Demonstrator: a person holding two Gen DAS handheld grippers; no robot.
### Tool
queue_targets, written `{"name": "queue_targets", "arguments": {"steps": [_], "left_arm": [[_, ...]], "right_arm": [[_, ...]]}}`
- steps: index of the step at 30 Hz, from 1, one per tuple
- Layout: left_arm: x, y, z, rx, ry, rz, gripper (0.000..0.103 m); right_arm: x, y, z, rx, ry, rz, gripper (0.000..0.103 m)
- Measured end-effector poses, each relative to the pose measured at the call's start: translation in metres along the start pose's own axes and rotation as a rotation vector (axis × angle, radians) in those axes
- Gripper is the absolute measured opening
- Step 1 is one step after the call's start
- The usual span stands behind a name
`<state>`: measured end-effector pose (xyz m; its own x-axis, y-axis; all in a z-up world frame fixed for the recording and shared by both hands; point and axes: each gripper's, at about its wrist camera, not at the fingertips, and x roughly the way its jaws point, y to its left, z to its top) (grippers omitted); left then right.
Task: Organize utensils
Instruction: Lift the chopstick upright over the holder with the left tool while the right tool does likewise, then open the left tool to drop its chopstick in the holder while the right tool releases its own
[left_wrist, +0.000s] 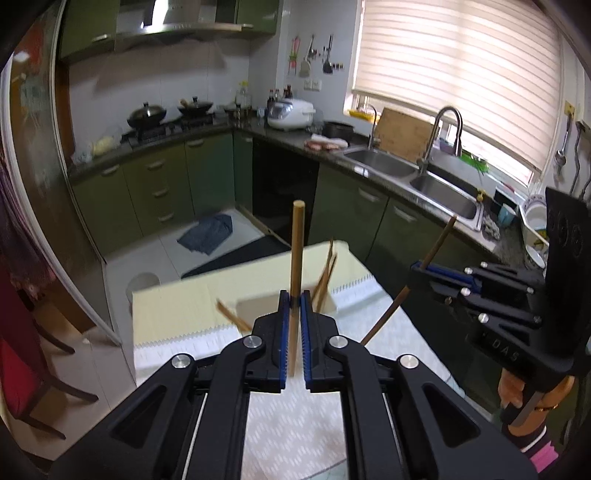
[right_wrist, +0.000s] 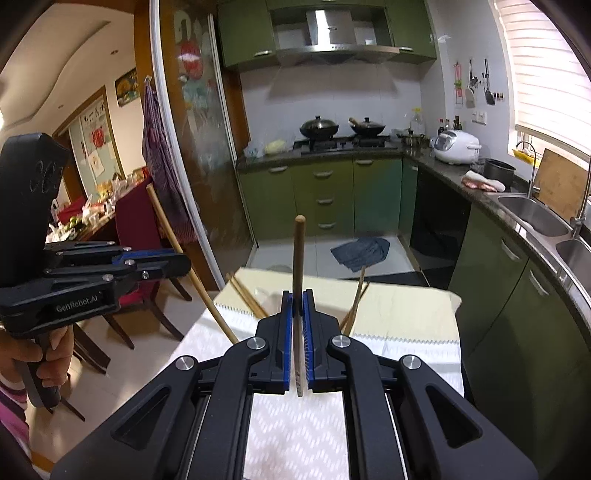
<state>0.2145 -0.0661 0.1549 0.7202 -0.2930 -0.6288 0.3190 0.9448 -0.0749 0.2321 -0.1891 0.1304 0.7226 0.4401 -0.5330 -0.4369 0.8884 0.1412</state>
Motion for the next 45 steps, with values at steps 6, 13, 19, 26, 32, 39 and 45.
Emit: {"name": "queue_targets", "arguments": {"steps": [6, 13, 19, 26, 32, 39, 45], "left_arm": [[-0.012, -0.001, 0.046, 0.009, -0.077, 0.032, 0.006], [0.016, 0.006, 0.072, -0.007, -0.109, 0.065, 0.006], [0.083, 0.019, 0.051, -0.034, -0.017, 0.068, 0.006], [0.127, 0.022, 0.005, -0.024, 0.034, 0.097, 0.007], [0.117, 0.017, -0.006, 0.012, 0.019, 0.117, 0.026], [0.112, 0.021, -0.01, -0.01, 0.027, 0.094, 0.026], [0.106, 0.03, -0.009, -0.035, 0.023, 0.082, 0.026]], "right_arm": [[0.002, -0.006, 0.04, 0.007, -0.055, -0.023, 0.006], [0.03, -0.02, 0.063, 0.034, -0.088, -0.041, 0.006], [0.072, -0.033, 0.043, 0.054, -0.057, -0.046, 0.006], [0.107, -0.038, 0.009, 0.061, 0.0, -0.058, 0.006], [0.121, -0.039, -0.007, 0.064, 0.021, -0.075, 0.006], [0.132, -0.037, -0.017, 0.055, 0.035, -0.105, 0.007], [0.134, -0.037, -0.012, 0.048, 0.027, -0.106, 0.007]]}}
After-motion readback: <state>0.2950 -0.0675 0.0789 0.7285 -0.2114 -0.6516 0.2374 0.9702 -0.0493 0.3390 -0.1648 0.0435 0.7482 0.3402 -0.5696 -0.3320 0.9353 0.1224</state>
